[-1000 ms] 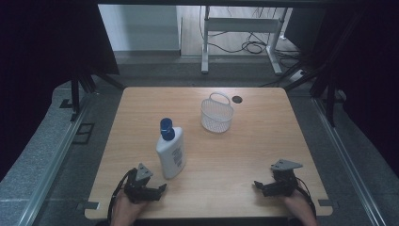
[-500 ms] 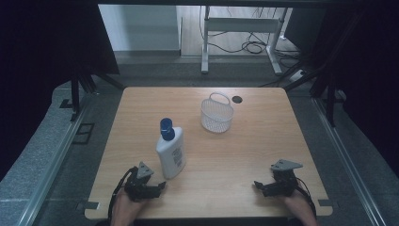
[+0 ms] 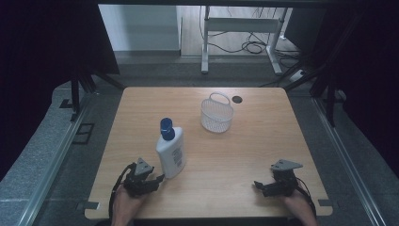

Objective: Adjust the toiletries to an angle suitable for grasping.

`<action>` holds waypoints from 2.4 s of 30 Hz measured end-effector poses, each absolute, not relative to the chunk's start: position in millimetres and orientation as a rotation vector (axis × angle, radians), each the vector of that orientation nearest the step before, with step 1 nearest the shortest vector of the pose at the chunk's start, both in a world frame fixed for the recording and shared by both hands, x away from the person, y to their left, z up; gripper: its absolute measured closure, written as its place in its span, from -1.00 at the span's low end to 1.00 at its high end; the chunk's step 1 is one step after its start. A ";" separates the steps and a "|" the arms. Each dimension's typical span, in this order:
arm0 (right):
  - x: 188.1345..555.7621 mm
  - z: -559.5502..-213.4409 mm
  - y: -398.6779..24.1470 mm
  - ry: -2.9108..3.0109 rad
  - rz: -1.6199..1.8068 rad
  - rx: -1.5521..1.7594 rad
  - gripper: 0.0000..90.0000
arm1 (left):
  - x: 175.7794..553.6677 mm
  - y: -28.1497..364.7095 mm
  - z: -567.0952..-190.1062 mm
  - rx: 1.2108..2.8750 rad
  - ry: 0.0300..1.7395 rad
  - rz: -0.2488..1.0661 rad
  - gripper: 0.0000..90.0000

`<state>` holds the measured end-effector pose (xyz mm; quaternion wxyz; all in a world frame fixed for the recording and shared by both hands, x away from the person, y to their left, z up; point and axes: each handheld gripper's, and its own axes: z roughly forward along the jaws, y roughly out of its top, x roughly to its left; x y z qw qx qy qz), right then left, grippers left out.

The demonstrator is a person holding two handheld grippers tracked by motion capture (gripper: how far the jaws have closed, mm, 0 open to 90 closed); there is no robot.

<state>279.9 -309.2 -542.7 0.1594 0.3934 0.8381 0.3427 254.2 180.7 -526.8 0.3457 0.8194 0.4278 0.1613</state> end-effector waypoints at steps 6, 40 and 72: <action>280.0 -542.8 -309.2 2.396 0.981 1.122 -1.00 | 259.0 189.0 -525.7 2.091 1.123 0.414 0.23; 280.6 -542.9 -308.6 2.396 0.982 1.120 -1.00 | 305.8 174.2 -531.0 2.077 1.099 0.354 0.98; 280.7 -542.9 -308.5 2.397 0.982 1.120 -1.00 | 297.3 146.9 -534.3 2.135 1.038 0.295 0.98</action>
